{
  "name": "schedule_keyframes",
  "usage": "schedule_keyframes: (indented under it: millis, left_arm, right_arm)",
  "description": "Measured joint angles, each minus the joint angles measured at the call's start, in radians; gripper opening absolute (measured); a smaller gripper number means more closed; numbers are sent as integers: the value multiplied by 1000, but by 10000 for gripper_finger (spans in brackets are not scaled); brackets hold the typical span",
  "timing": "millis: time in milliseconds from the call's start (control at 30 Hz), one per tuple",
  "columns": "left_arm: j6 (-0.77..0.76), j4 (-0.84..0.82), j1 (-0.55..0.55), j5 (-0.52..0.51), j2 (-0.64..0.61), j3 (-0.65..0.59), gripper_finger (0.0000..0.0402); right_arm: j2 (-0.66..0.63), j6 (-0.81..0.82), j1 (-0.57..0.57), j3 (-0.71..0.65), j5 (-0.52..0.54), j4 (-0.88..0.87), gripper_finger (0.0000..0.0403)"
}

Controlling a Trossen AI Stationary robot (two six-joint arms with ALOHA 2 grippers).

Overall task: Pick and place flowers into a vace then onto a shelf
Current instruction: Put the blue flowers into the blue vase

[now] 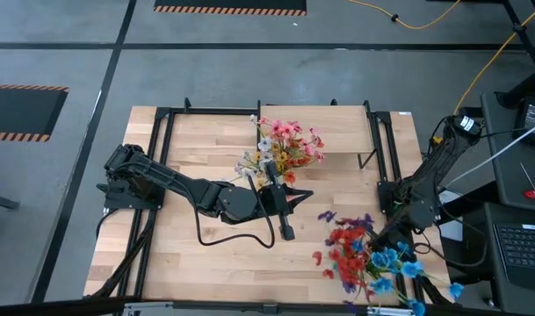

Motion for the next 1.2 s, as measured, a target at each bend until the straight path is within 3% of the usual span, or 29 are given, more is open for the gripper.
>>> schedule_keyframes:
  millis: [267, 733, 1200]
  left_arm:
    - [-12, -15, 0, 0, 0, 0, 5]
    - [-19, -18, 0, 0, 0, 0, 4]
    - [-19, -23, 0, 0, 0, 0, 7]
  right_arm:
    - [0, 22, -1, -119, 37, 163, 2]
    - [0, 26, -1, -121, 35, 129, 4]
    - [0, 76, -2, -121, 35, 70, 89]
